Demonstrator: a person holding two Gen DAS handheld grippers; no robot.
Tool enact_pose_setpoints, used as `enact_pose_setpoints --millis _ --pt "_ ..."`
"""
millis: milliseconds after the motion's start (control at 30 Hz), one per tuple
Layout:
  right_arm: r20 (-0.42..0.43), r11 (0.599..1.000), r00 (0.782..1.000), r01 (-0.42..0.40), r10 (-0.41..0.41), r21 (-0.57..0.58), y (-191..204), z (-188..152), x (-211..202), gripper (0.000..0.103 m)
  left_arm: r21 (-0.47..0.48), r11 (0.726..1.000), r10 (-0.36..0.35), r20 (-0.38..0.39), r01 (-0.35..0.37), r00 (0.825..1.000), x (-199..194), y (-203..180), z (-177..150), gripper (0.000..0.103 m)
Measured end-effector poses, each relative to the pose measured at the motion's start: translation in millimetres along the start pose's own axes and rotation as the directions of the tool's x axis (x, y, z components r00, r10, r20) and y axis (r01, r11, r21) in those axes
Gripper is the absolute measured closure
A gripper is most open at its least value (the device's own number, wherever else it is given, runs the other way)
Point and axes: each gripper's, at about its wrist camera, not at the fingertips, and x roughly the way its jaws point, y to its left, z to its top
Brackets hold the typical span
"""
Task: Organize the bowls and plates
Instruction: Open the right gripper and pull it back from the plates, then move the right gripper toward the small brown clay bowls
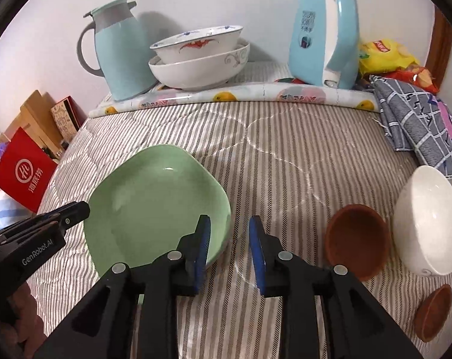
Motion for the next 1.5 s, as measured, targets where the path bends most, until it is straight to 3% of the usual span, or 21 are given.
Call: enact_pose_setpoints --millis 300,400,533,733,867,967,1267,1500 --pt "0.052 1.0 0.999 0.012 -0.012 0.014 -11 -12 -37 0.065 0.025 0.999 -0.026 0.038 0.026 0.999 -31 -16 -11 0.08" --pt "0.073 1.0 0.997 0.018 -0.02 0.025 -17 -17 -50 0.057 0.046 0.998 -0.039 0.047 0.037 0.998 -41 -28 -16 0.08" --pt "0.099 0.999 0.995 0.02 -0.025 0.047 -29 -23 -69 0.054 0.067 0.996 -0.054 0.054 0.051 0.997 -52 -42 -22 0.07" --pt "0.126 0.995 0.991 0.028 -0.039 0.091 -50 -30 -92 0.044 0.108 0.992 -0.07 0.076 0.062 0.995 -69 -66 -27 0.069" --pt "0.139 0.995 0.989 0.045 -0.058 0.094 -61 -36 -106 0.044 0.123 0.99 -0.08 0.089 0.069 0.993 -79 -80 -31 0.068" --pt "0.151 0.993 0.985 0.073 -0.086 0.089 -69 -41 -116 0.04 0.13 0.988 -0.097 0.101 0.083 0.99 -84 -89 -31 0.06" --pt "0.169 0.985 0.976 0.121 -0.141 0.121 -100 -54 -140 0.038 0.154 0.984 -0.11 0.122 0.091 0.986 -94 -118 -35 0.059" --pt "0.158 0.973 0.968 0.168 -0.194 0.16 -133 -65 -154 0.038 0.136 0.981 -0.153 0.111 0.138 0.982 -93 -135 -38 0.059"
